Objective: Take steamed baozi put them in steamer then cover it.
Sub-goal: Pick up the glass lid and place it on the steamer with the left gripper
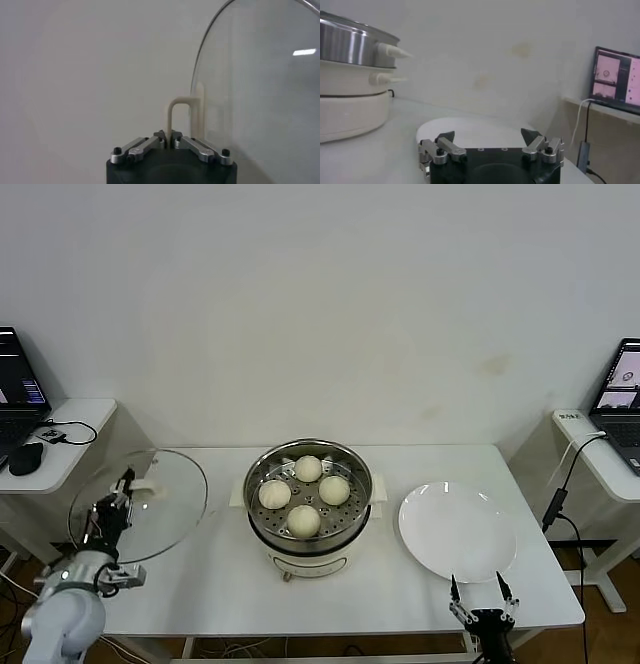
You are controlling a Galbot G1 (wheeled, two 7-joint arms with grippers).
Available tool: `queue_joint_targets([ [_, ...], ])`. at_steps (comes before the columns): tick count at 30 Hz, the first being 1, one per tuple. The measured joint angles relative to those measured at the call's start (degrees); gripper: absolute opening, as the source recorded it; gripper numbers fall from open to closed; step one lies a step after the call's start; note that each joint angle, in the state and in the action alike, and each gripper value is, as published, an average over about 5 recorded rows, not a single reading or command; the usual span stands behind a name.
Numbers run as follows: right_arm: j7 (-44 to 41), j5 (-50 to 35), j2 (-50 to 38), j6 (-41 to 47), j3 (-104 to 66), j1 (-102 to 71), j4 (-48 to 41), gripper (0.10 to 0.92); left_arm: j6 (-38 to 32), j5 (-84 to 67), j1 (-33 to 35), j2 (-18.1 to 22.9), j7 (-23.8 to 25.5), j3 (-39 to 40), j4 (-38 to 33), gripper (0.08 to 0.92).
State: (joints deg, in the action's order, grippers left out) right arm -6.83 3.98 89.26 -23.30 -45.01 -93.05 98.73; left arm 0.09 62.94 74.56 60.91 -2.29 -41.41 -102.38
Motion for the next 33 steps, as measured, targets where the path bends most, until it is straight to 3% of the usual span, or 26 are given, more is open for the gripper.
queue_joint_targets([
  [8, 0.2, 0.5, 0.2, -0.2, -0.1, 0.2, -0.1, 0.823, 5.5, -4.3, -1.2, -3.1, 4.4, 3.6, -7.7, 0.136],
  [16, 1.1, 1.4, 0.8, -0.2, -0.3, 0.8, -1.1, 0.823, 11.4, -5.8, -5.1, -3.4, 7.0, 14.4, -11.6, 0.136],
  [33, 1.7, 3.5, 1.1, -0.5, 0.4, 2.2, -3.9, 0.823, 18.2, 4.0, -18.8, 5.8, 15.2, 35.3, -7.6, 0.136],
])
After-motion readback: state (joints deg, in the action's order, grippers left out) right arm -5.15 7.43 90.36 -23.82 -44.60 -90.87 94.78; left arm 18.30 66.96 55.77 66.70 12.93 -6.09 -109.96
